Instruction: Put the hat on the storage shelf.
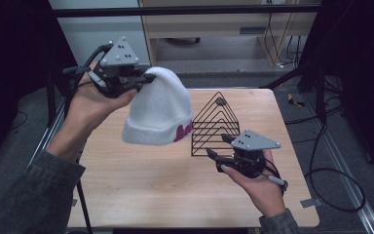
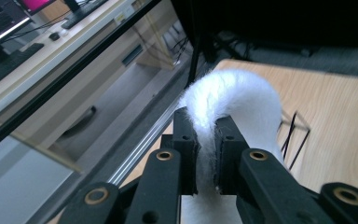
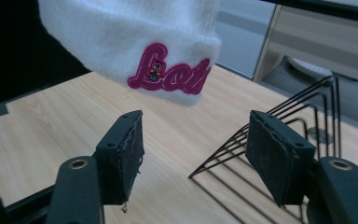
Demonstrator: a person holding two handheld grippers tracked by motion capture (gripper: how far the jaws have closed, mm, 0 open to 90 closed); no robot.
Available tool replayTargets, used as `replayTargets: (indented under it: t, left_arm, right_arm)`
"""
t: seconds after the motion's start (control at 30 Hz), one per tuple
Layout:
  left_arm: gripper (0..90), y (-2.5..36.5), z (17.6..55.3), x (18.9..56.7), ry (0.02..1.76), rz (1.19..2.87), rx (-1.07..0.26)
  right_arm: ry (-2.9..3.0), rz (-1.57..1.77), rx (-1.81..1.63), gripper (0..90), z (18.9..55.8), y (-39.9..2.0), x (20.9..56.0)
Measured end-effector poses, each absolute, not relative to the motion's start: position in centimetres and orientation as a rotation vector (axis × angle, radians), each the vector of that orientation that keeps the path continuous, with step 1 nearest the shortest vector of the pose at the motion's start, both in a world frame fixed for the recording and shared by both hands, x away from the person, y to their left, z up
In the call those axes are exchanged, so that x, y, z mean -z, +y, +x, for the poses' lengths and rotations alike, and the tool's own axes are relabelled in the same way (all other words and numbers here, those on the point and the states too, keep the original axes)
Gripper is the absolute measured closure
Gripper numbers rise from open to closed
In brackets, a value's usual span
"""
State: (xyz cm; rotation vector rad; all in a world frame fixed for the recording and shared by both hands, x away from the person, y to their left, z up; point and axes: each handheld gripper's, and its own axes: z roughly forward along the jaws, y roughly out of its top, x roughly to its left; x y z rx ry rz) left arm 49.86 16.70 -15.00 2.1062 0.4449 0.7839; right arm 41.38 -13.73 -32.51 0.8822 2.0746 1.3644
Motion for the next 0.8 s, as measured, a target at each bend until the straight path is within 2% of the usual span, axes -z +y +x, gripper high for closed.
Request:
replayTargets:
  t: [0.37,0.8]
  left_arm:
    - [81.6,14.2,50.6,14.5,0.386,2.085,-0.776]
    - [81.6,12.5,49.5,12.8,0.290,2.034,-0.773]
  right_arm:
    - [2.081,0.863,-1.367,43.2,44.9,-14.5,29.6]
    - [2.056,0.877,-1.480,42.2,48.1,-14.7,27.2]
